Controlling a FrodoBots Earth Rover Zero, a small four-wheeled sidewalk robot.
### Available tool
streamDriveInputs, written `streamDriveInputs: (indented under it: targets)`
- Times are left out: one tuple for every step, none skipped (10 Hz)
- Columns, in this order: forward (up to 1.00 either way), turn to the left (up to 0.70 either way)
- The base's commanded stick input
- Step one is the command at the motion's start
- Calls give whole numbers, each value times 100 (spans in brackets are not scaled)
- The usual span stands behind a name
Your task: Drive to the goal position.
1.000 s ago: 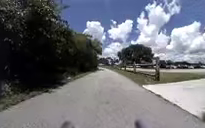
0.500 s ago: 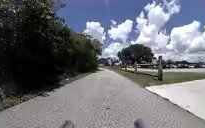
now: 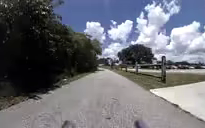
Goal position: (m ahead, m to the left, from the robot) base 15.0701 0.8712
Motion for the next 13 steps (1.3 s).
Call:
streamDriveInputs:
  targets:
    - [50,0]
    - [50,0]
    - [50,0]
    - [50,-7]
    - [50,-14]
    - [50,-21]
    - [50,-23]
    - [50,-18]
    - [50,-14]
    - [50,-9]
    - [50,-5]
    - [50,0]
    - [50,0]
